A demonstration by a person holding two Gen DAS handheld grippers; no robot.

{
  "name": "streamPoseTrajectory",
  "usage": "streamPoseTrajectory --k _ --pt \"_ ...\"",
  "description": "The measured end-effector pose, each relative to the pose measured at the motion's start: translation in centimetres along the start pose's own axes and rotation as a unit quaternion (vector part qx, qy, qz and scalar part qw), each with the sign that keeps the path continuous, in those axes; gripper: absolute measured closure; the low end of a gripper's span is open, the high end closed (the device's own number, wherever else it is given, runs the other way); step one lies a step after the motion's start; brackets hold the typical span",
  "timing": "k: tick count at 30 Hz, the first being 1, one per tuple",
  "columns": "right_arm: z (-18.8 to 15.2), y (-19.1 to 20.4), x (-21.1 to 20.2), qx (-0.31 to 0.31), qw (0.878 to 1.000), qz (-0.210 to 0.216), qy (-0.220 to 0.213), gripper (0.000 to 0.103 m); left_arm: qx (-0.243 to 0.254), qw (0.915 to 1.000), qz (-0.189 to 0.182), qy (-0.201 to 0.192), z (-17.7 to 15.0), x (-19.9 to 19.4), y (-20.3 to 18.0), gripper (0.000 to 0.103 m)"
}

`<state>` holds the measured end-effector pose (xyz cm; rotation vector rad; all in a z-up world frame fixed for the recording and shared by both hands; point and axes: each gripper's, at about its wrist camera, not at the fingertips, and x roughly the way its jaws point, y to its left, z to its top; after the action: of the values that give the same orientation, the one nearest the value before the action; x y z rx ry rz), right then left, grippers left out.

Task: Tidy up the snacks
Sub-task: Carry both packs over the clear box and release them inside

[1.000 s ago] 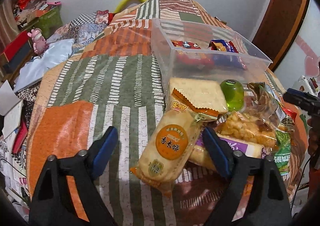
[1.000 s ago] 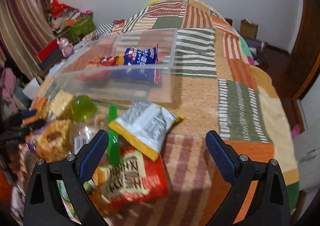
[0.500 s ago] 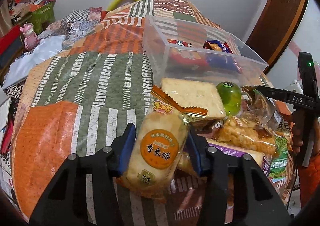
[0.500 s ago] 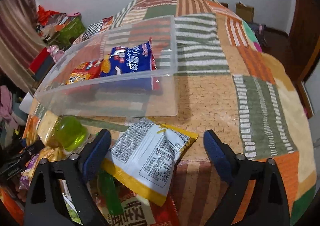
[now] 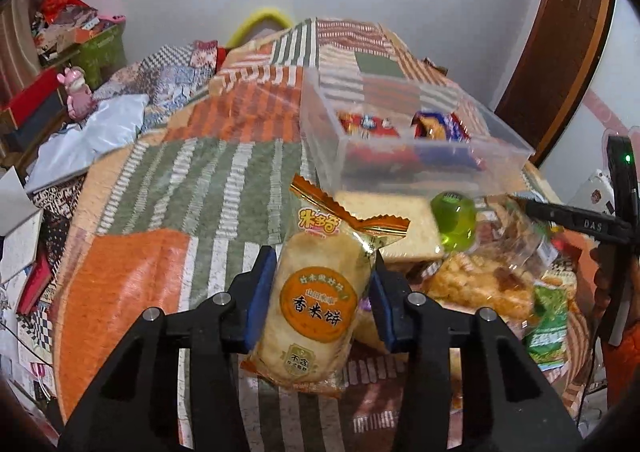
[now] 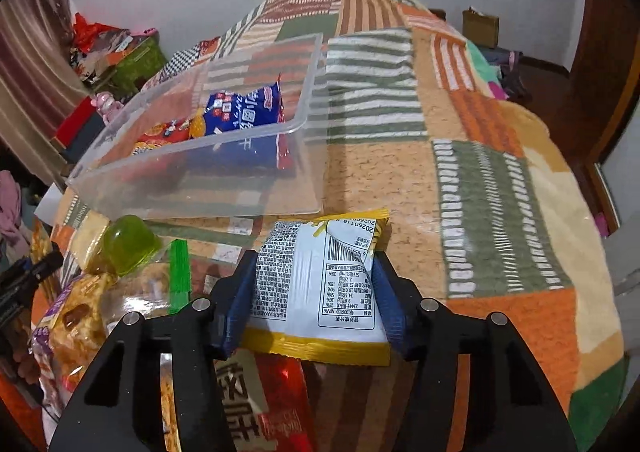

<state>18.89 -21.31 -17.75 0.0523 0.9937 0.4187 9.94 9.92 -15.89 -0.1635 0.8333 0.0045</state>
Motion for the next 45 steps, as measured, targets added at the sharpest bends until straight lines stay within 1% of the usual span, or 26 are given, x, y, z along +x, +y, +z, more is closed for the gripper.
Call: streamPoseTrajectory --k 7,13,18,22,29,35,40,45 --pt "0.4 0.4 -3.0 -0.007 0.999 -0.001 -0.041 0.051 0.001 0.9991 -0.002 -0.042 2.2 -2.5 -0.7 0.059" --pt "2.0 1.7 -5.7 -0.020 0.996 0.010 -0.085 0.051 0.010 0.9969 -0.011 -0.077 4.8 -4.0 -2.1 0.059" --pt "3.7 3.1 -6.3 -0.037 0.993 0.018 -0.111 0.051 0.015 0.9952 -0.021 -0.094 7.0 -4.2 -3.3 0.059" --pt "4.7 4.1 -6.3 -0.046 0.991 0.026 -0.123 0.051 0.024 0.9940 -0.026 -0.103 8.6 -3.9 -4.6 0.059" --pt "6.8 5.1 -5.9 -0.059 0.988 0.035 -0.138 0.051 0.033 0.9936 -0.027 -0.105 11.0 -2.3 -5.9 0.059" --pt "8.5 5.5 -4.8 -0.064 0.987 0.046 -0.140 0.051 0.036 0.9944 -0.029 -0.095 12.5 0.1 -6.8 0.059" --pt "9.6 5.8 -2.9 -0.073 0.988 0.045 -0.126 0.050 0.034 0.9958 -0.032 -0.079 13.5 2.5 -7.2 0.059" --pt "10.1 5.8 -0.8 -0.081 0.991 0.043 -0.100 0.051 0.036 0.9972 -0.034 -0.057 14.1 4.8 -7.4 0.059"
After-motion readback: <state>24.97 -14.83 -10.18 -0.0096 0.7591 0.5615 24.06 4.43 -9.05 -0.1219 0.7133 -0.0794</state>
